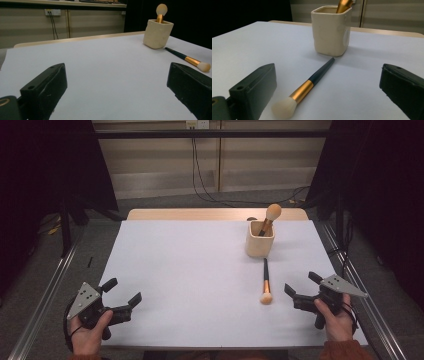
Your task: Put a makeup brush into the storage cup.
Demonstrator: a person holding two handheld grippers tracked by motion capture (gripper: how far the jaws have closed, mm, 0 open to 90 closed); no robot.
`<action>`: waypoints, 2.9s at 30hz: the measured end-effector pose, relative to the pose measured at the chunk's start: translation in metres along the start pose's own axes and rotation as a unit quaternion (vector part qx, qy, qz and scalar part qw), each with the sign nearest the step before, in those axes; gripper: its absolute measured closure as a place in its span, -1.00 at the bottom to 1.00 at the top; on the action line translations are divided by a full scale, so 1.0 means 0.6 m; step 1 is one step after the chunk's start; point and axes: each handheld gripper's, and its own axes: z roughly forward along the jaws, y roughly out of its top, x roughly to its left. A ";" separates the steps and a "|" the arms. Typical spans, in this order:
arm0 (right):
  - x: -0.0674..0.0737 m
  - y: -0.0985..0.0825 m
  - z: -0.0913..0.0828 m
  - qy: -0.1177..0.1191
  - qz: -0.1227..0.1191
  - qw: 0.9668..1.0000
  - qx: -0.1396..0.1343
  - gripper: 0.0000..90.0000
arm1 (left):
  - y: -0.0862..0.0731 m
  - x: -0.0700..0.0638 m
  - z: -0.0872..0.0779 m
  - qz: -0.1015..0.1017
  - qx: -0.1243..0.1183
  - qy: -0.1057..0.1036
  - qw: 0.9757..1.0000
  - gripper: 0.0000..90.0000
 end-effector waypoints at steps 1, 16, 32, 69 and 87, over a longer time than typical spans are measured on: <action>-0.001 -0.003 -0.004 0.000 0.003 1.000 -0.002 -0.98 | 0.002 -0.002 -0.001 0.005 -0.002 0.001 1.000 -0.93; -0.009 -0.006 -0.015 0.001 0.027 0.999 -0.023 -0.99 | 0.000 -0.002 0.002 0.005 0.003 0.005 1.000 -0.93; -0.003 0.007 0.014 0.016 0.022 1.000 -0.015 -0.99 | 0.000 -0.001 -0.005 0.015 0.006 0.011 1.000 -0.93; 0.007 0.072 0.133 0.047 -0.024 0.990 0.129 -0.93 | 0.001 0.006 -0.004 0.002 -0.002 0.022 1.000 -0.92; 0.001 0.086 0.168 0.060 -0.019 0.957 0.282 -0.89 | 0.001 0.004 0.001 0.009 0.005 0.016 1.000 -0.92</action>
